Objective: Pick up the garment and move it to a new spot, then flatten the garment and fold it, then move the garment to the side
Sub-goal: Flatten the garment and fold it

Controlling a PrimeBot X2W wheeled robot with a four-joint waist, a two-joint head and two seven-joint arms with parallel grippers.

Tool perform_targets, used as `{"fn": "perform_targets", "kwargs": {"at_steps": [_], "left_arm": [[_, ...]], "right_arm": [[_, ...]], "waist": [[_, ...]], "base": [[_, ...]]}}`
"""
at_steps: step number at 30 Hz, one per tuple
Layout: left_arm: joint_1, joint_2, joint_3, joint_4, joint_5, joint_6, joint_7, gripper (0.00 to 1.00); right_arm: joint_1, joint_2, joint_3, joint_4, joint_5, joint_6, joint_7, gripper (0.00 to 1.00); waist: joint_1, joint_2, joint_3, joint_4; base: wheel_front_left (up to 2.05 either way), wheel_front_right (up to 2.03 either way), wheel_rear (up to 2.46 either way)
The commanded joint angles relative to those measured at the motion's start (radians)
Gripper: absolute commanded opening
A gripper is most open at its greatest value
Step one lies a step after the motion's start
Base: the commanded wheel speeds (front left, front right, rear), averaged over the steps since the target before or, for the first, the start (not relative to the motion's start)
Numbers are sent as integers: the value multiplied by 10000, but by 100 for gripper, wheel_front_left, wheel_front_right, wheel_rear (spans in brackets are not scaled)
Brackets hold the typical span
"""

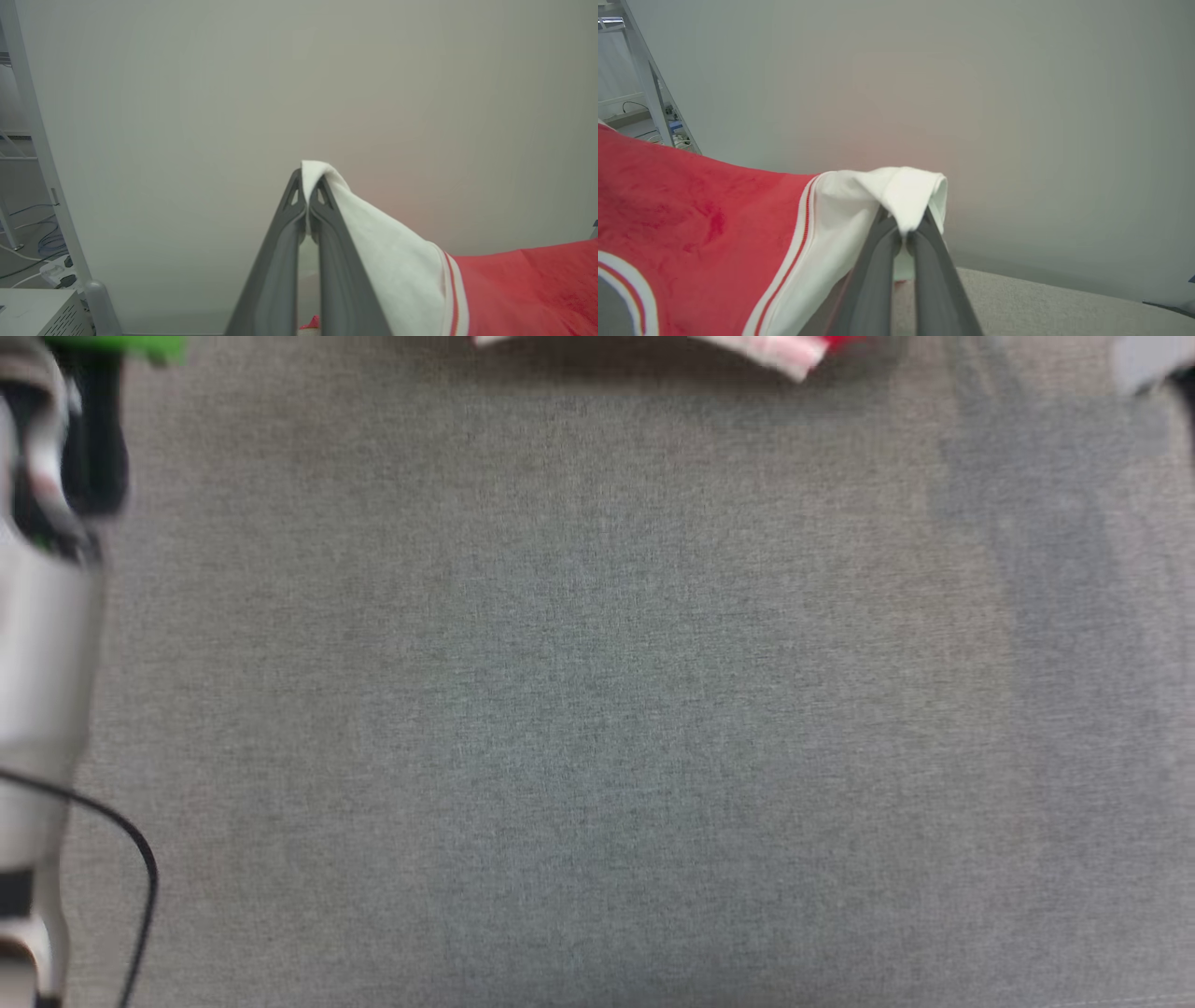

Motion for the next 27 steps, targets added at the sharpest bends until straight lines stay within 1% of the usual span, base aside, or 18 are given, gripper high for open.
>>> {"fn": "perform_targets", "kwargs": {"at_steps": [1, 9, 13, 18, 25, 27], "left_arm": [[752, -14, 245, -266, 20, 88, -57, 0], [4832, -142, 1342, -1592, 84, 342, -58, 0], [6647, -181, 1537, -1966, -26, 391, -58, 0], [8451, -14, 1682, -2304, -172, 578, 32, 0], [10541, -130, 1919, -2831, -590, 1028, 112, 0], [10995, -149, 1898, -2898, -651, 1073, 139, 0]], "right_arm": [[523, -14, 38, -111, 57, -9, -134, 0], [3604, -230, 16, -722, 96, -9, -293, 0], [5232, -350, -26, -1085, 49, -9, -287, 0], [7032, -441, -283, -1559, 17, -9, -162, 0], [9224, -438, -958, -2284, -256, -9, 392, 0], [9777, -410, -1169, -2478, -387, -9, 564, 0]], "waist": [[0, 0, -796, -56], [0, 0, -2312, -121], [0, 0, -2969, -92], [0, 0, -3671, -53], [0, 0, -4339, -29], [0, 0, -4472, -17]], "base": [[0, 0, 0], [0, 0, 0], [0, 0, 0], [0, 0, 0], [0, 0, 0], [0, 0, 0]]}}
